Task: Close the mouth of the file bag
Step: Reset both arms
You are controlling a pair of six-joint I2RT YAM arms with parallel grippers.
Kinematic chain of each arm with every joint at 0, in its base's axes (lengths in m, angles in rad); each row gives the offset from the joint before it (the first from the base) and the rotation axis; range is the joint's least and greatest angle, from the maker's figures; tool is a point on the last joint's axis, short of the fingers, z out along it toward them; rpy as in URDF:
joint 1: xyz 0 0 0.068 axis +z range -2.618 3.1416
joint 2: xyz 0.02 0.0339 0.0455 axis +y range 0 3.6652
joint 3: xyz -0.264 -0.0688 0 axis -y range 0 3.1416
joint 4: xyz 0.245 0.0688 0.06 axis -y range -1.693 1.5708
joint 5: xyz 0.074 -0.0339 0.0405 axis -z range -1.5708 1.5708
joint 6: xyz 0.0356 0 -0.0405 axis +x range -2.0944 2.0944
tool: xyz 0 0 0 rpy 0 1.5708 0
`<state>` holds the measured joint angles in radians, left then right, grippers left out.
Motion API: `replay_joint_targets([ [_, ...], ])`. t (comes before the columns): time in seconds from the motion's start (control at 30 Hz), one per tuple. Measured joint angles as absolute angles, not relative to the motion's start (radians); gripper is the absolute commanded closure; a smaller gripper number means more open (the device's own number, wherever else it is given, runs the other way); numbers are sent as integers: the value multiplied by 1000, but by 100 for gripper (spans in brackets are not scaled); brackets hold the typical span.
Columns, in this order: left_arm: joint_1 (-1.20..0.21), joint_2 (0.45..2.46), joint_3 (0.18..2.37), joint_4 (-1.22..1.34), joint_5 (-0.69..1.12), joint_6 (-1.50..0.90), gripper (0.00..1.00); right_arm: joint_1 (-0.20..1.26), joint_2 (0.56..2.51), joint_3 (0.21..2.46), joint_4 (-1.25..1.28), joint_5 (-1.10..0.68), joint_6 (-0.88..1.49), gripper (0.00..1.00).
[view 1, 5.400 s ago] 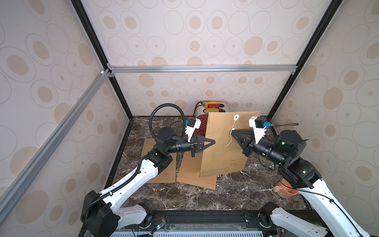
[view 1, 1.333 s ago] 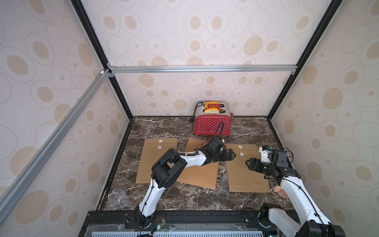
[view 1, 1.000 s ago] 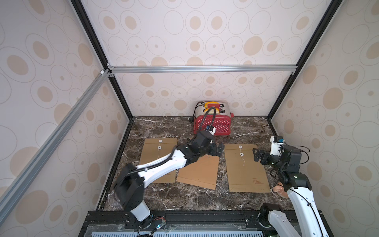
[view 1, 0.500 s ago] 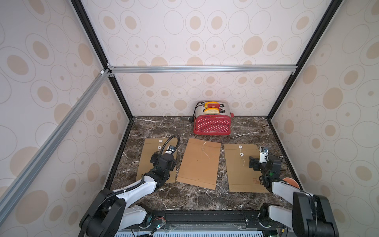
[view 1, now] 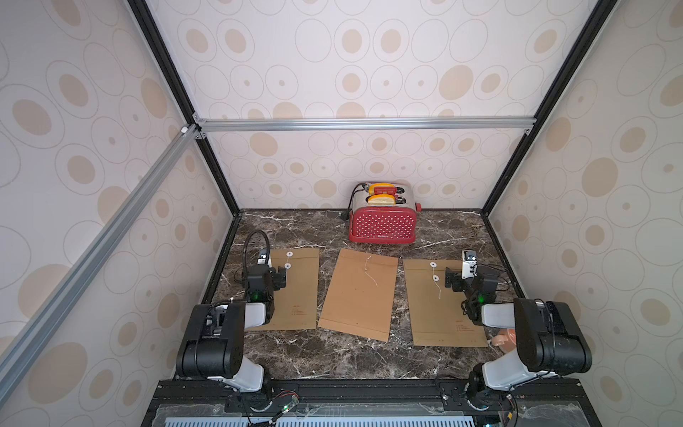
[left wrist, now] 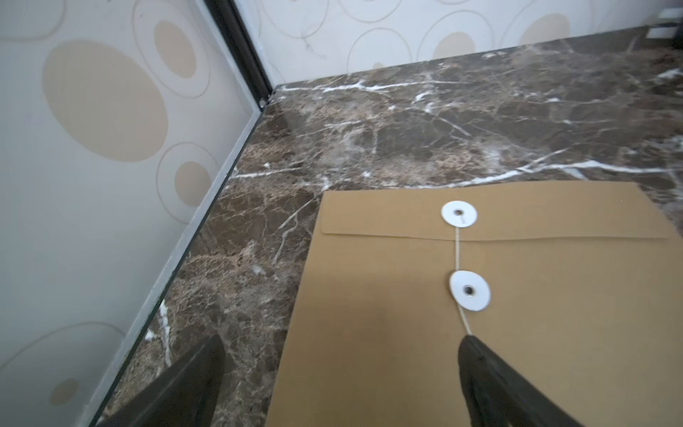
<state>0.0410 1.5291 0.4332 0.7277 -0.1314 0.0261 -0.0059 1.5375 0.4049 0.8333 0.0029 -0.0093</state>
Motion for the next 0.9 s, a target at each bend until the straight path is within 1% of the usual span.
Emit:
replay_joint_targets([
  [0.27, 44, 1539, 430, 783, -38, -6, 1, 8, 1538, 411, 799, 37, -27, 1],
  [0.83, 44, 1539, 429, 799, -27, -12, 1, 10, 1535, 412, 791, 52, -28, 0],
  [0.9, 44, 1539, 429, 799, -27, -12, 1, 15, 1455, 358, 793, 49, -36, 0],
])
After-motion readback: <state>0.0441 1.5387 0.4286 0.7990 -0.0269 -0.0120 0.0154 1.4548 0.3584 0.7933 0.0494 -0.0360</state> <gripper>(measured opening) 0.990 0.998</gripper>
